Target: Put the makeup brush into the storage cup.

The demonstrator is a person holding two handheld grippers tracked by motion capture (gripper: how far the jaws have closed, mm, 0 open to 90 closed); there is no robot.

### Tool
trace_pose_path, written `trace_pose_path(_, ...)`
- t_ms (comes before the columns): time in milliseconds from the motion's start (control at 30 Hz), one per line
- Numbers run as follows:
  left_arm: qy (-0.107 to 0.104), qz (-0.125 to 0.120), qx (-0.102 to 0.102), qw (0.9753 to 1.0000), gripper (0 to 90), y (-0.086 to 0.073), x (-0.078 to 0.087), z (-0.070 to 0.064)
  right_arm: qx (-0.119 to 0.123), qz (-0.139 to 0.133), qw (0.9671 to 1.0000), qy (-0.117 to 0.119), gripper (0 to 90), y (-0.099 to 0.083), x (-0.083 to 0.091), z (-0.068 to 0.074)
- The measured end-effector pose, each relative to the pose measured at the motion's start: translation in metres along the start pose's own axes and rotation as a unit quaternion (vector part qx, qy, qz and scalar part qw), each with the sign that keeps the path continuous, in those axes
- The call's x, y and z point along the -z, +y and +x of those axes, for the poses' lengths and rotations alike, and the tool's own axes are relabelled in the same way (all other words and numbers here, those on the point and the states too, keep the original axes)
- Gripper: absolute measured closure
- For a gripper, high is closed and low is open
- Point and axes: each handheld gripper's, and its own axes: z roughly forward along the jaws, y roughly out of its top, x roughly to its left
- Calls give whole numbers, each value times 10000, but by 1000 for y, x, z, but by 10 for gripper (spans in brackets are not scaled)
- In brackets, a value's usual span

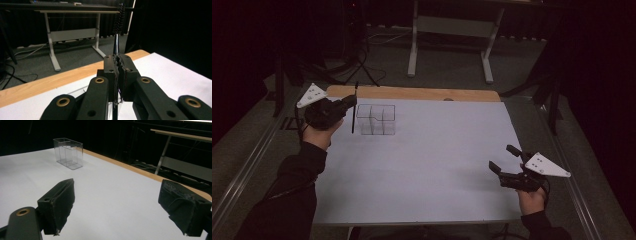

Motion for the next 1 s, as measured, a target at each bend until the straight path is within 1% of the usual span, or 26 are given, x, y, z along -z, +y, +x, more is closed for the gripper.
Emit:
trace_pose_path(33, -19, -56, 3, 10000, 860, 1, -2, 1, -2, -2, 10000, 2, 134, 0, 0, 0)
trace_pose_path(100, 31, -160, 39, 9999, 860, 1, -5, 2, -2, -2, 10000, 6, 134, 0, 0, 0)
trace_pose_path(133, 90, -236, 40, 9997, 860, 1, -7, 3, -2, -2, 10000, 7, 134, 0, 0, 0)
trace_pose_path(200, 68, -334, 134, 9993, 860, 0, -10, 6, -2, 1, 10000, 5, 134, 0, 0, 0)
trace_pose_path(300, 109, -370, 156, 9991, 860, 0, -12, 7, -6, -7, 10000, -4, 134, 0, 1, 0)
trace_pose_path(367, 157, -458, 121, 9988, 860, 2, -16, 9, -16, -5, 10000, -9, 134, -1, 1, -1)
trace_pose_path(433, 140, -499, 152, 9985, 861, 3, -17, 10, -14, 0, 10000, -5, 134, -1, 1, -1)
trace_pose_path(567, 195, -635, 183, 9976, 860, 8, -23, 15, -7, 3, 10000, 10, 134, 0, 0, 0)
trace_pose_path(600, 195, -635, 183, 9976, 860, 8, -23, 15, 1, 7, 10000, 7, 134, -1, 0, 0)
trace_pose_path(667, 254, -714, 174, 9970, 860, 9, -28, 17, -14, 14, 10000, 9, 134, -1, 0, 0)
trace_pose_path(767, 286, -748, 186, 9966, 860, 9, -33, 18, -22, 21, 10000, 6, 134, -1, 1, 0)
trace_pose_path(833, 277, -849, 273, 9956, 860, 8, -37, 22, -22, 20, 10000, 12, 134, -1, 1, -1)
trace_pose_path(867, 336, -869, 248, 9953, 860, 7, -39, 23, -19, 18, 10000, 13, 134, -1, 1, 0)
trace_pose_path(900, 336, -869, 248, 9953, 860, 7, -39, 23, -19, 18, 10000, 13, 134, -1, 1, 0)
trace_pose_path(967, 407, -942, 235, 9944, 860, 4, -44, 26, -17, 6, 10000, 20, 134, -1, 2, 0)
trace_pose_path(1000, 441, -941, 187, 9944, 860, 2, -45, 27, -16, 5, 10000, 17, 134, -1, 2, 0)
